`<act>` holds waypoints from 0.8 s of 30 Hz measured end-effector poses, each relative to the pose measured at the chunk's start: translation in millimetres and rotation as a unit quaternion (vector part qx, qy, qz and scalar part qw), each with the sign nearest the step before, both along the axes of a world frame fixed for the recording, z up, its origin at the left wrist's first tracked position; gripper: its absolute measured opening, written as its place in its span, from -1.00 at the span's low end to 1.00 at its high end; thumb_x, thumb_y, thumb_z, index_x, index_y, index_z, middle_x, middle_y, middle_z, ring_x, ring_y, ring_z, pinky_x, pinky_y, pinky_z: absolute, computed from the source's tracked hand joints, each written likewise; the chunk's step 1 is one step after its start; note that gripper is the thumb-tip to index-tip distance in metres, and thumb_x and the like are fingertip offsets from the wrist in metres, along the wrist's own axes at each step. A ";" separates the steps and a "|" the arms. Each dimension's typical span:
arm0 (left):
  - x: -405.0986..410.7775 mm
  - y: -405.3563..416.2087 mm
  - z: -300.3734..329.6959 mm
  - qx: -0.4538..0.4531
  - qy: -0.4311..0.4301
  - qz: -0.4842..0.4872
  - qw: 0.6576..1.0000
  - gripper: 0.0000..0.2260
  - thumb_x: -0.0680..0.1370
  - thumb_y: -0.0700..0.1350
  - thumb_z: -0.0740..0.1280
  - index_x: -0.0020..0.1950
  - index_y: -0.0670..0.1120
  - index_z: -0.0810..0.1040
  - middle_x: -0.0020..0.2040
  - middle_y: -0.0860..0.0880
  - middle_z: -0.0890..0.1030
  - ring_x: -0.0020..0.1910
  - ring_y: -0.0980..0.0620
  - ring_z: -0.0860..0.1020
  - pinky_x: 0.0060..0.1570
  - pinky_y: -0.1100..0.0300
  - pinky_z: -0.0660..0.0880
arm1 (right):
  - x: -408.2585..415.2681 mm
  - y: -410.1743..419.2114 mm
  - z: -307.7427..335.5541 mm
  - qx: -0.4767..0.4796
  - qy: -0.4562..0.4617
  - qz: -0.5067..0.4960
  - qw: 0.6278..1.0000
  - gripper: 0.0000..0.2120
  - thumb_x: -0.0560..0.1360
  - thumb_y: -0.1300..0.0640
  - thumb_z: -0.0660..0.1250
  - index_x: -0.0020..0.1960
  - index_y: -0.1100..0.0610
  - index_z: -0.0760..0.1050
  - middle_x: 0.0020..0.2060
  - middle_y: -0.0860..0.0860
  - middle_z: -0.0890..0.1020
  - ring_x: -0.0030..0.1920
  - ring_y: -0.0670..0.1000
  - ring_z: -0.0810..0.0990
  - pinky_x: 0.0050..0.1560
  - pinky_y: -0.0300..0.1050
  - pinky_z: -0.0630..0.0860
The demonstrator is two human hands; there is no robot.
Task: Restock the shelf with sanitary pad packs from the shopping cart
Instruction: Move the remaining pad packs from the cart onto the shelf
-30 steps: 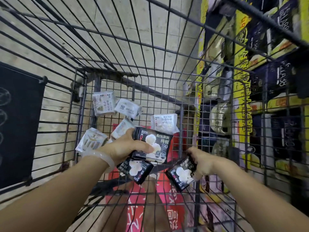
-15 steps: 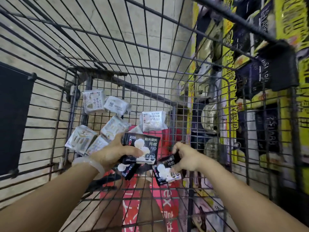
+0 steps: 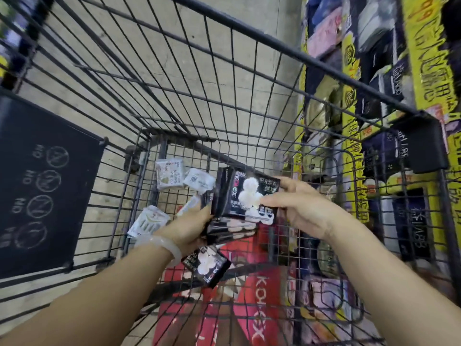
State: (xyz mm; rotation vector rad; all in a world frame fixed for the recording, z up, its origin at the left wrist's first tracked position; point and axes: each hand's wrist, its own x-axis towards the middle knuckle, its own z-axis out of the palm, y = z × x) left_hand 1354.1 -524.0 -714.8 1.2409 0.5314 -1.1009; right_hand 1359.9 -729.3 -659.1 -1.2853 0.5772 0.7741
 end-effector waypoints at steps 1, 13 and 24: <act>0.3 2.4 1.1 -0.006 0.007 0.005 1.000 -0.56 0.56 0.18 0.15 0.20 -0.11 0.54 0.09 -0.18 0.67 0.14 -0.16 0.61 0.22 -0.12 0.49 | 1.8 4.7 3.2 -0.010 0.003 0.000 1.000 -0.75 0.41 0.43 0.35 -0.04 0.14 0.46 -0.28 0.01 0.65 -0.26 -0.03 0.62 -0.14 -0.12 0.53; 42.7 23.4 27.3 -0.033 -0.050 -0.062 0.996 -0.42 0.30 0.33 0.31 0.19 0.02 0.58 0.20 -0.07 0.62 0.20 -0.10 0.57 0.17 -0.09 0.50 | 18.1 47.6 6.2 0.074 0.044 -0.041 0.995 -0.31 0.27 -0.07 0.44 0.32 0.15 0.37 0.08 0.13 0.65 -0.04 0.11 0.67 -0.17 0.00 0.62; 92.7 46.2 49.5 -0.125 -0.134 0.010 0.983 0.04 0.12 0.35 0.50 0.49 -0.02 0.25 0.31 -0.15 0.55 0.17 -0.12 0.61 -0.10 0.06 0.61 | 69.2 81.0 21.3 0.033 -0.080 -0.013 0.996 -0.76 0.50 0.02 0.31 0.13 0.08 0.51 -0.16 -0.02 0.68 -0.18 -0.02 0.66 0.04 0.00 0.58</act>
